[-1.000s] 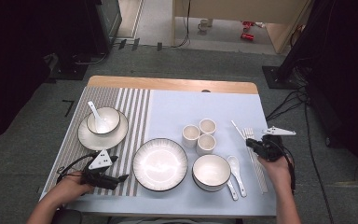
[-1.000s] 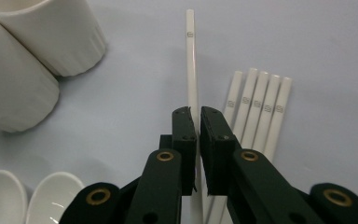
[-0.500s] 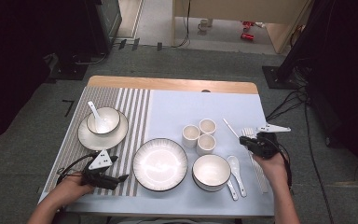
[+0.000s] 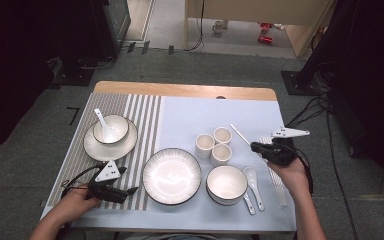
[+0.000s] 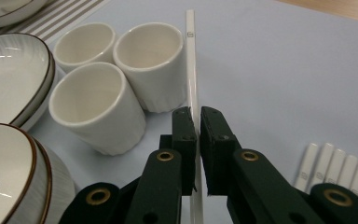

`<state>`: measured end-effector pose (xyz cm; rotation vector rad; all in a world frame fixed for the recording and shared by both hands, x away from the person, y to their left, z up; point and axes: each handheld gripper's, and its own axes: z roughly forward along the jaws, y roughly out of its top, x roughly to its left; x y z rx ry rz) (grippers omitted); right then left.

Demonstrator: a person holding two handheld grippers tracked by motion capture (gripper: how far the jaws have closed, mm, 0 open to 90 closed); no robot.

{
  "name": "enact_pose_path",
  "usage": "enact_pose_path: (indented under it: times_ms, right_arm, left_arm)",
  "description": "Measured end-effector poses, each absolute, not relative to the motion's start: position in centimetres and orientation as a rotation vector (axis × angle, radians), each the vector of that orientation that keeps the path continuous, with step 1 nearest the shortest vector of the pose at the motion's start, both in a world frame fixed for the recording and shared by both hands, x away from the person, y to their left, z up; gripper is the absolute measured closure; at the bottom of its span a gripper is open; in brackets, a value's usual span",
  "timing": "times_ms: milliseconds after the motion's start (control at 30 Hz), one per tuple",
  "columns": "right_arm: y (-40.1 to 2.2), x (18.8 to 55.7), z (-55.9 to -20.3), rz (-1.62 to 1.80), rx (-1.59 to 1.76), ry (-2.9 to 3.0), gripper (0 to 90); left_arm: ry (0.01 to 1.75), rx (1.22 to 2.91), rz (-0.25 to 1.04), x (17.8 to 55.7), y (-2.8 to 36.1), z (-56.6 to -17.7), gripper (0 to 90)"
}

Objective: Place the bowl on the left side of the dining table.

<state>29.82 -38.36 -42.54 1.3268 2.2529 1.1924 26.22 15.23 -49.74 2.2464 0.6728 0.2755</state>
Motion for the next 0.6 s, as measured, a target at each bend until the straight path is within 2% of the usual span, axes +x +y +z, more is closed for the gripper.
enact_pose_path:
  times_ms: [600]
  right_arm:
    - [-35.2,30.8,-39.8,1.219,1.156,2.403,85.2]
  left_arm:
    - [0.673,2.246,0.275,26.2,15.2,-49.7,17.1]
